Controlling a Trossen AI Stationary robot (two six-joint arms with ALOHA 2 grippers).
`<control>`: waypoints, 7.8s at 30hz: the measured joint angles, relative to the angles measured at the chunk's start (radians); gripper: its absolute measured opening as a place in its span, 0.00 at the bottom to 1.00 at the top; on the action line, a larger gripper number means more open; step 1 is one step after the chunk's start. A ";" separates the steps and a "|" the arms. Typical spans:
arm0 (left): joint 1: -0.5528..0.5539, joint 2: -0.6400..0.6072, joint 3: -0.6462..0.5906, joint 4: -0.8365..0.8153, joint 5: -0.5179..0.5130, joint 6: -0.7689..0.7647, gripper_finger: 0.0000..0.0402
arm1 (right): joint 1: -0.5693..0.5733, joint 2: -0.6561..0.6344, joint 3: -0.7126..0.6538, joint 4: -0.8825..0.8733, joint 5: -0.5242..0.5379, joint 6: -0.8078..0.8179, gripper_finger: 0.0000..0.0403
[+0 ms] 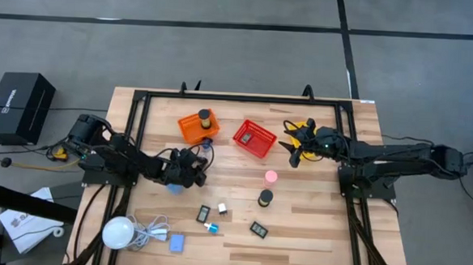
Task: Pick & Place Office items
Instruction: Put the blue hourglass into the orange bin
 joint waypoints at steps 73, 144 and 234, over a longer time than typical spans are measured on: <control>0.123 0.049 0.460 -0.692 0.122 -0.306 0.62 | 0.000 0.000 0.000 -0.061 -0.001 0.000 0.53; 0.352 -0.496 0.380 -0.912 0.305 0.008 0.53 | 0.012 0.001 -0.001 -0.087 -0.024 0.027 0.53; 0.958 -0.008 0.769 -1.339 0.696 0.632 0.65 | 0.012 0.000 -0.007 -0.083 -0.024 0.025 0.53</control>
